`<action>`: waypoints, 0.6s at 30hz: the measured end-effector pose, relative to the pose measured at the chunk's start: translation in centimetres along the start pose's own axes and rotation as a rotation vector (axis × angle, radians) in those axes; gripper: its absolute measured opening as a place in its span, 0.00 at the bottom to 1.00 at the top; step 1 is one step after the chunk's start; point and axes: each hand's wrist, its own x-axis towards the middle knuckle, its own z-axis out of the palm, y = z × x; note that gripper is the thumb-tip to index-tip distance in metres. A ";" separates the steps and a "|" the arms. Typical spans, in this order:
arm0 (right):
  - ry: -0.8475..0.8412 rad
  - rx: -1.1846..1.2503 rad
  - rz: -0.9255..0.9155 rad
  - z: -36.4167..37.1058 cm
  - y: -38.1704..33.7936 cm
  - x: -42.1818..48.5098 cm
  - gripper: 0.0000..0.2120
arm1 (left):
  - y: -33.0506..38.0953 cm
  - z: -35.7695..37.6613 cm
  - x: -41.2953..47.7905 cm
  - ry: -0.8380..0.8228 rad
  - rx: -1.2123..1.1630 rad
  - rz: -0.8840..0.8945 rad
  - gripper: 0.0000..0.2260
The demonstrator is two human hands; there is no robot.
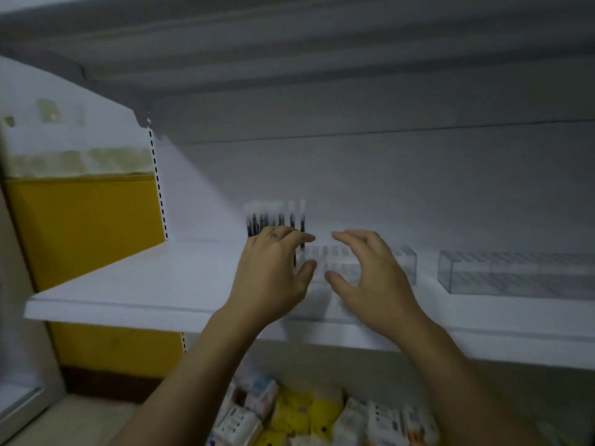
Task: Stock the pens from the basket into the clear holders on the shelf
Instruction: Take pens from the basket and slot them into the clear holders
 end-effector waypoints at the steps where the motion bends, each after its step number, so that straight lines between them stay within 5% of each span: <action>1: 0.009 -0.011 0.001 -0.3 0.0 -1.2 0.26 | 0.8 0.4 -1.1 -0.001 -0.020 0.011 0.16; 13: 0.176 -0.094 -0.029 1.0 3.2 -17.3 0.19 | 5.8 6.9 -16.0 -0.074 -0.150 -0.038 0.14; 18: -0.070 -0.153 0.185 5.6 7.5 -25.4 0.22 | 6.0 11.9 -23.0 -0.343 -0.190 -0.164 0.17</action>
